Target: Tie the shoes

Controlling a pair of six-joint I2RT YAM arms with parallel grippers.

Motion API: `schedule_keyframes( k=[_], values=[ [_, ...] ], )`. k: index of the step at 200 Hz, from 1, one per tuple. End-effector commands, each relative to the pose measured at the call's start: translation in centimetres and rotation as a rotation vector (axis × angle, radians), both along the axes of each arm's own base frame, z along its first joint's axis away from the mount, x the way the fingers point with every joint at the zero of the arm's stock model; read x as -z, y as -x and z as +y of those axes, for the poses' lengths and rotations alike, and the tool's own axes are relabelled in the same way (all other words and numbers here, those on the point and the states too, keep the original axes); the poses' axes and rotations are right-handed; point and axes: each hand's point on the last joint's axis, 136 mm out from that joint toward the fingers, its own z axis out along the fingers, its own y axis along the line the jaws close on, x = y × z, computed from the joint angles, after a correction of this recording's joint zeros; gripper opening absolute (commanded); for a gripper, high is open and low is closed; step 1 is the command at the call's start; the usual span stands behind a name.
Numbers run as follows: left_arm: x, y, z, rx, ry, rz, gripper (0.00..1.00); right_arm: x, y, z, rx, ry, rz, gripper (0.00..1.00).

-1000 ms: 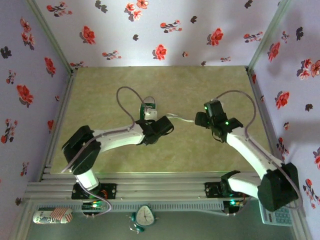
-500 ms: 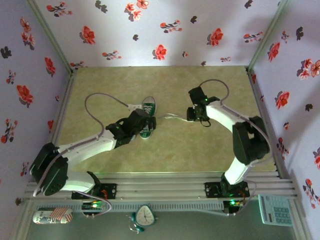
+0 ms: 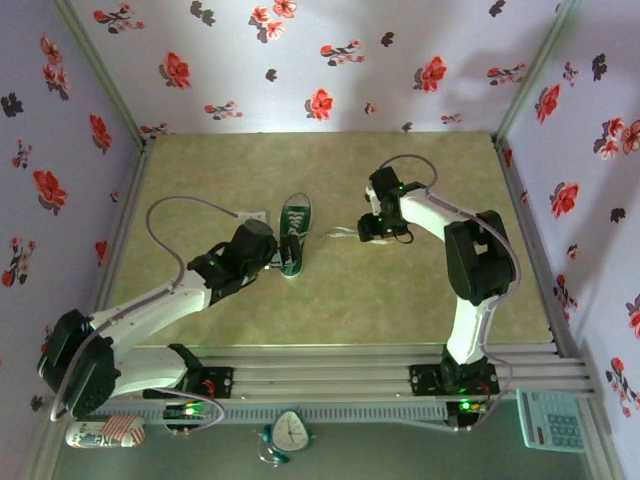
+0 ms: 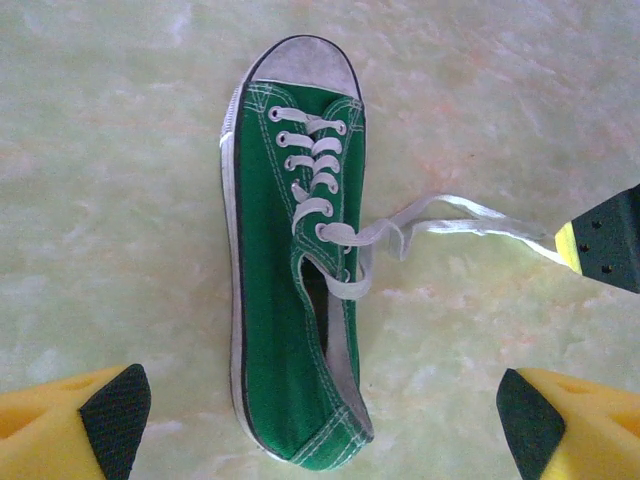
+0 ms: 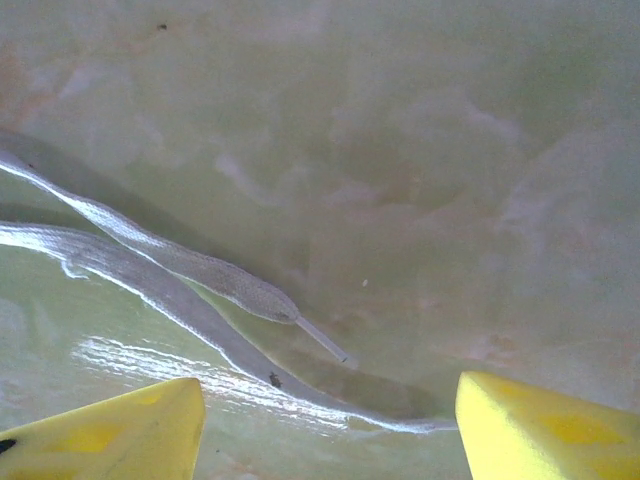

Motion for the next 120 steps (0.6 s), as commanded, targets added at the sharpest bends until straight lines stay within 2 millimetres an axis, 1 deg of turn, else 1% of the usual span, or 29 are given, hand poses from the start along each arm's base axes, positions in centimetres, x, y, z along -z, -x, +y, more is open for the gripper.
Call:
schedule_keyframes(
  k=[1, 38, 56, 90, 120],
  values=[
    [0.2, 0.5, 0.7, 0.016, -0.021, 0.002, 0.93, 0.4, 0.4, -0.4, -0.047, 0.029, 0.039, 0.68],
    [0.7, 0.9, 0.6, 0.034, -0.025, 0.018, 0.92, 0.8, 0.3, -0.5, -0.064, 0.034, 0.064, 0.69],
    [0.7, 1.0, 0.7, 0.035, -0.027, 0.02, 0.92, 1.1, 0.7, -0.5, -0.075, 0.032, 0.084, 0.69],
    [0.7, 1.0, 0.6, 0.036, -0.023, 0.018, 0.92, 2.0, 1.4, -1.0, -0.079, 0.057, 0.122, 0.69],
    [0.7, 1.0, 0.6, 0.035, -0.021, 0.018, 0.92, 2.4, 1.9, -1.3, -0.082, 0.075, 0.132, 0.68]
  ],
)
